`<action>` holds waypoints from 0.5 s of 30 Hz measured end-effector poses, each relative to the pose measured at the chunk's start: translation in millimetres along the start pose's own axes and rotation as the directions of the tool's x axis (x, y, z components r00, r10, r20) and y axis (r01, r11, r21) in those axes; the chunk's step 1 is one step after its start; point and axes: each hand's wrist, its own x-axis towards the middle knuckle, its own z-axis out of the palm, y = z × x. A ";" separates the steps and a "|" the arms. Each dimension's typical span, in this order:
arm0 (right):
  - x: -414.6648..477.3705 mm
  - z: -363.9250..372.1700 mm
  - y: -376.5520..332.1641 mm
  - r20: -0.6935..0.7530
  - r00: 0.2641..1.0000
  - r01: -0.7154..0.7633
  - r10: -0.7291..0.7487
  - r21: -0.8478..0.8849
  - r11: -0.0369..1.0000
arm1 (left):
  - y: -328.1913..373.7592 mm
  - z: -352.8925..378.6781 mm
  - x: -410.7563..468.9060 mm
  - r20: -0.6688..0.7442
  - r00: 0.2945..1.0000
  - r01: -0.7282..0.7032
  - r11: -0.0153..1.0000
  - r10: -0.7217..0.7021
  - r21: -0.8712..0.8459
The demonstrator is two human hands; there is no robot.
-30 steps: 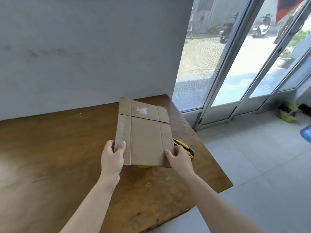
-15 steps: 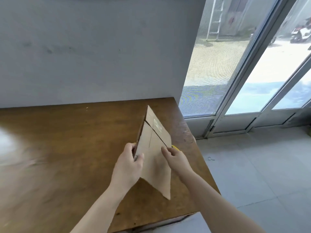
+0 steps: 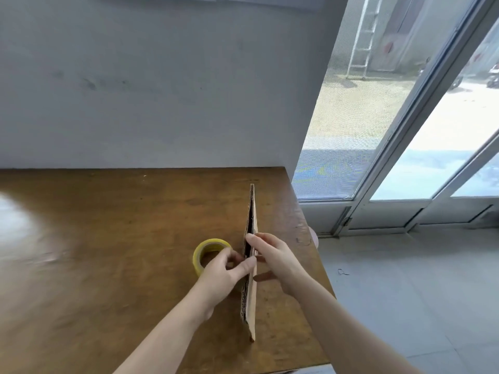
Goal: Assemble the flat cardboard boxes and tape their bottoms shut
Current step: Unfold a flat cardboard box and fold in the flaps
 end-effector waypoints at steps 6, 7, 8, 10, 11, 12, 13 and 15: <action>-0.5 -22.5 -7.5 0.021 0.999 0.051 -0.050 -0.072 0.996 | 2.6 19.0 5.8 -0.028 0.996 0.077 0.995 -0.079 -0.061; -1.9 -26.2 -9.6 -0.002 0.997 0.072 -0.073 -0.122 0.990 | 5.2 20.9 5.9 -0.099 0.993 0.067 0.997 -0.063 0.035; -2.6 -29.6 -11.5 -0.037 0.994 0.095 -0.104 -0.200 0.975 | 7.9 22.3 6.8 -0.174 0.984 0.059 0.976 -0.022 0.210; -6.1 -33.4 -16.8 -0.086 0.982 0.119 -0.170 -0.420 0.900 | 15.1 26.1 4.5 -0.246 0.967 0.080 0.839 0.066 0.539; -8.0 -33.4 -19.6 -0.086 0.976 0.129 -0.198 -0.507 0.852 | 17.4 27.6 3.3 -0.238 0.968 0.083 0.787 0.083 0.611; -9.6 -32.5 -22.2 -0.068 0.974 0.142 -0.215 -0.557 0.818 | 20.7 28.4 1.5 -0.219 0.972 0.080 0.765 0.081 0.639; -11.0 -32.0 -24.3 -0.044 0.974 0.158 -0.223 -0.578 0.801 | 23.4 28.1 -0.6 -0.211 0.974 0.077 0.759 0.081 0.647; -10.4 -33.2 -26.5 -0.013 0.973 0.178 -0.231 -0.594 0.784 | 27.6 21.2 -4.0 -0.247 0.963 0.082 0.764 0.103 0.640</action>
